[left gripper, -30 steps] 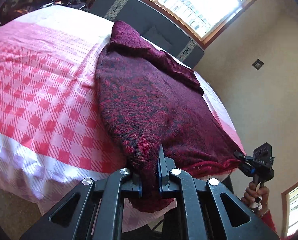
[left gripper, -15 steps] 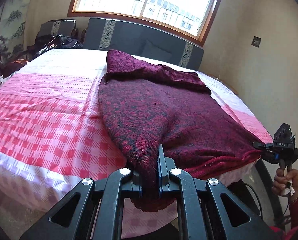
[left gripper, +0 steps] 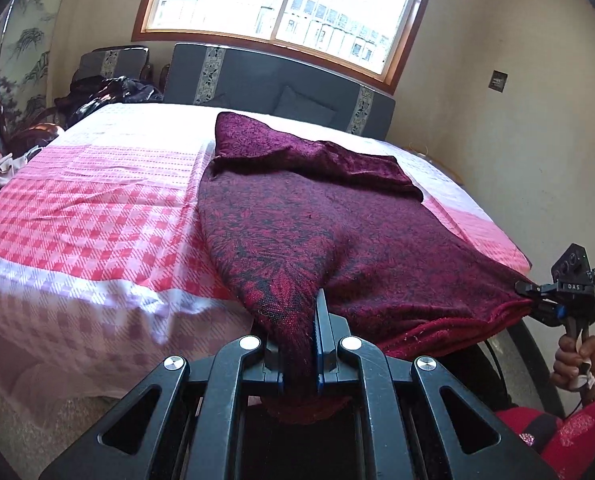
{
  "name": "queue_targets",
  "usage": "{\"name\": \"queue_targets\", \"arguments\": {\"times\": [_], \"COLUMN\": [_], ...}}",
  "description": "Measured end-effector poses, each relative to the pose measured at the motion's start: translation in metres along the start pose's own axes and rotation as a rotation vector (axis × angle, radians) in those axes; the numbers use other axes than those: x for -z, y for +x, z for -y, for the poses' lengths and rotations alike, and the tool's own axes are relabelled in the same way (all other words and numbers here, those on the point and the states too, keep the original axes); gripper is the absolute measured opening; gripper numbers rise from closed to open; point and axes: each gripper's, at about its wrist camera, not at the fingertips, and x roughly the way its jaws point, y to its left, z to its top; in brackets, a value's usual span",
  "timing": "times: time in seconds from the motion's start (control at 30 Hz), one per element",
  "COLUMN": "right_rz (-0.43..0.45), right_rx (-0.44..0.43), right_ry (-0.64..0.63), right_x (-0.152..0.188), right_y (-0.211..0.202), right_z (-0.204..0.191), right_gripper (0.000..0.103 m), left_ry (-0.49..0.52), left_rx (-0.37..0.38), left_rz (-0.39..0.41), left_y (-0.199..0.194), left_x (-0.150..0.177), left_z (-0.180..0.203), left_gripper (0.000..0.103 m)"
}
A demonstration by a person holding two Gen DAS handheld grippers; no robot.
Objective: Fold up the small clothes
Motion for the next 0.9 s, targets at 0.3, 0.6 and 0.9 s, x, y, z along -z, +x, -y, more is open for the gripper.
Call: {"name": "queue_targets", "arguments": {"times": [0.3,0.6,0.9], "right_rz": [0.09,0.176,0.068], "right_rx": [-0.03,-0.08,0.092], "right_ry": [-0.061,-0.11,-0.042], "right_x": [0.005,-0.047,-0.039], "right_y": [-0.054,-0.067,-0.056], "right_z": [-0.044,-0.068,-0.02], "right_gripper": [0.011,0.011,0.045], "left_ry": [-0.003,-0.046,-0.042], "left_rx": [0.097,0.123,0.125], "left_rz": [0.051,0.088,0.059], "left_y": [-0.041,-0.035,-0.02], "left_x": [-0.041,-0.069,-0.072], "left_z": [0.019,0.021,0.024], "left_gripper": [0.01,0.01,0.01]}}
